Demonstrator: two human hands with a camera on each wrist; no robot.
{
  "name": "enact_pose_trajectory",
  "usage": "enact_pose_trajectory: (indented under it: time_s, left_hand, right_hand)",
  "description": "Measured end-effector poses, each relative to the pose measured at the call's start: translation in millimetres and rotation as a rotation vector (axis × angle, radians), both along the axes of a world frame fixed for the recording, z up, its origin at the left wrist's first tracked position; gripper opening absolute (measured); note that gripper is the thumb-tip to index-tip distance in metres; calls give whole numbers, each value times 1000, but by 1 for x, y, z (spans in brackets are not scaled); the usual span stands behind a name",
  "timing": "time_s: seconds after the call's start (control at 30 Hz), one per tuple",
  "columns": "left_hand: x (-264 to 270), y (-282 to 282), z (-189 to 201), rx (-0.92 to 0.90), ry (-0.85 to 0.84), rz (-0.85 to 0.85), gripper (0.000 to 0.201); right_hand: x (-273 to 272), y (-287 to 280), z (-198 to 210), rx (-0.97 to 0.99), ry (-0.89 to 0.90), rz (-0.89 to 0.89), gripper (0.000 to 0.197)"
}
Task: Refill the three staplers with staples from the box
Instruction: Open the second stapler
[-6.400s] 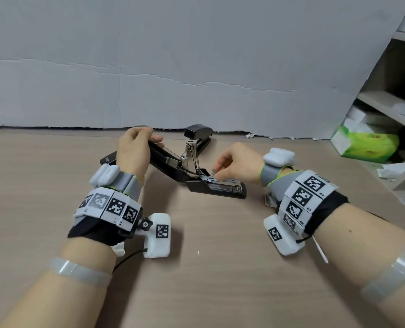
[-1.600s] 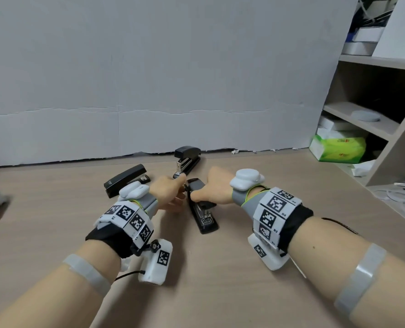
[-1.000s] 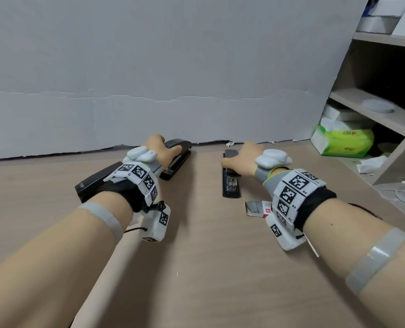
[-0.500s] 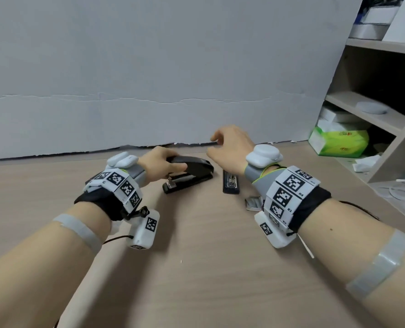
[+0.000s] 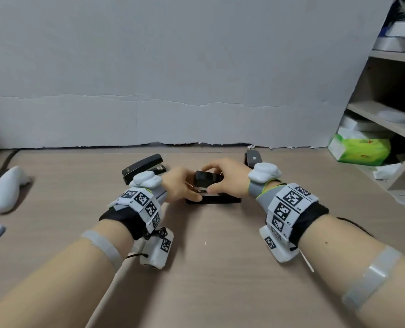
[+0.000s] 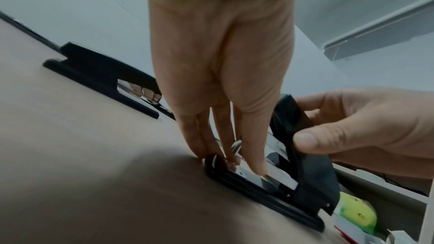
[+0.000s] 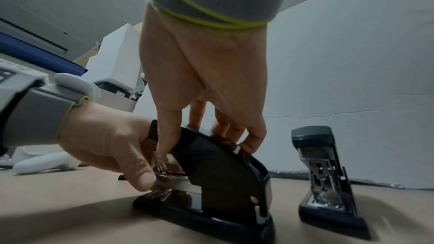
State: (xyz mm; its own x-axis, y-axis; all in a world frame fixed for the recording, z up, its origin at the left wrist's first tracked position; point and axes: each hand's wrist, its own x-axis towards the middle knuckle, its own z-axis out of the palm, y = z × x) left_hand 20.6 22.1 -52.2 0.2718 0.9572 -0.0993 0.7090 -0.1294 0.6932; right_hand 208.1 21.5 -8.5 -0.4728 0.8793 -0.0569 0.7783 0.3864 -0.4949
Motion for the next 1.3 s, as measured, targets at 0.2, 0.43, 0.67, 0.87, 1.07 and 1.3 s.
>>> enact_pose_trajectory:
  time_s: [0.2,0.43,0.67,0.87,1.07,1.3]
  left_hand:
    - [1,6,-3,-3,107,16,19]
    - [-3,8,-5,-38,73,18,21]
    - [-5,9,-8,-48,64,40,26]
    - [-5,-4,0,-37,61,-40,23]
    - [-7,3,-4,-9,152,36,26]
    - [-3,3,-5,-27,214,71,26]
  right_hand:
    - [-1,2,-4,-33,47,-10,30]
    - [2,1,-7,-17,86,-25,21]
    - [2,-1,-12,-41,176,-74,23]
    - [5,4,-11,-73,233,-112,26]
    - [6,7,-16,-86,263,-119,29]
    - [19,2,-7,-216,352,-113,19]
